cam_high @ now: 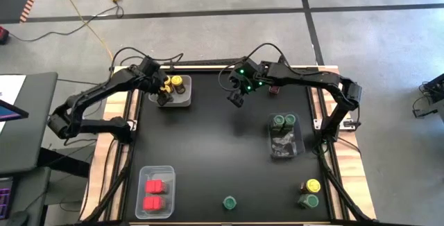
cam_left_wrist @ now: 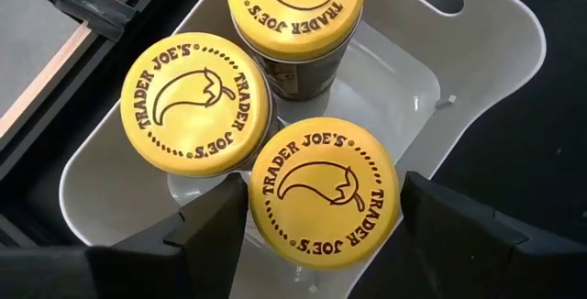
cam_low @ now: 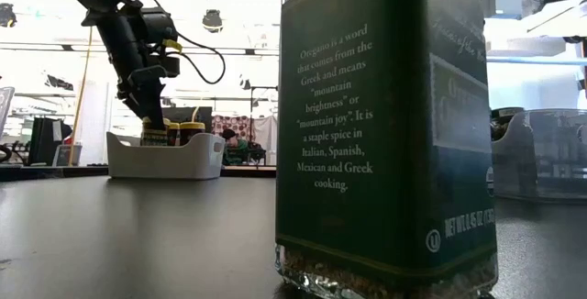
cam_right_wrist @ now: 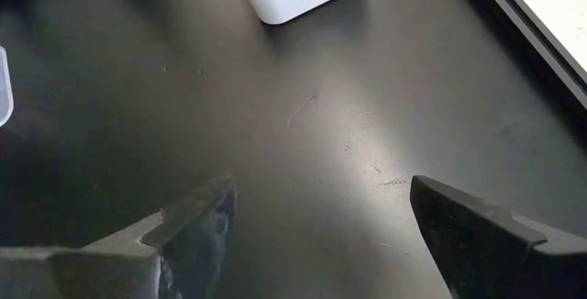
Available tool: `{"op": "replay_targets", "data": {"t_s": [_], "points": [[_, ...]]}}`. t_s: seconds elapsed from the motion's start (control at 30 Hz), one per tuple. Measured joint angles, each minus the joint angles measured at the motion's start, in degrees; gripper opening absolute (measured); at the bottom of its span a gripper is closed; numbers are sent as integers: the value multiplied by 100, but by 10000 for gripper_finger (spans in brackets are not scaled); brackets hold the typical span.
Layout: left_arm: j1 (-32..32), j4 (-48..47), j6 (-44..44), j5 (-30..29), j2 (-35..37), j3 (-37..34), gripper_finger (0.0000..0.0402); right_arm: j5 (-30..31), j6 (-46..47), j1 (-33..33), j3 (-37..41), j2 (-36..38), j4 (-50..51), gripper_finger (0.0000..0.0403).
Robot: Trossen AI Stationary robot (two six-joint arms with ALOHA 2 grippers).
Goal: Sort spices by type
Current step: Put the top yellow seasoning bottle into the gray bin, then put the left green seasoning bottle into the black bin
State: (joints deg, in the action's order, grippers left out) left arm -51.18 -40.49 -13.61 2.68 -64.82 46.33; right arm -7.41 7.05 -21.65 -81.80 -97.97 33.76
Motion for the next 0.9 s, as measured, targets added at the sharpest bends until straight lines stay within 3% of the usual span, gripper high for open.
{"op": "replay_targets", "data": {"t_s": [0.27, 0.7, 0.9], "points": [[0, -23, 84, -18, 2, 19, 276, 1, 2, 2, 0, 0, 0, 350], [0, -648, 93, -24, 8, 615, 277, 1, 2, 2, 0, 0, 4, 350], [0, -682, 97, -26, 338, 771, 277, 1, 4, 14, 0, 0, 4, 350]]}}
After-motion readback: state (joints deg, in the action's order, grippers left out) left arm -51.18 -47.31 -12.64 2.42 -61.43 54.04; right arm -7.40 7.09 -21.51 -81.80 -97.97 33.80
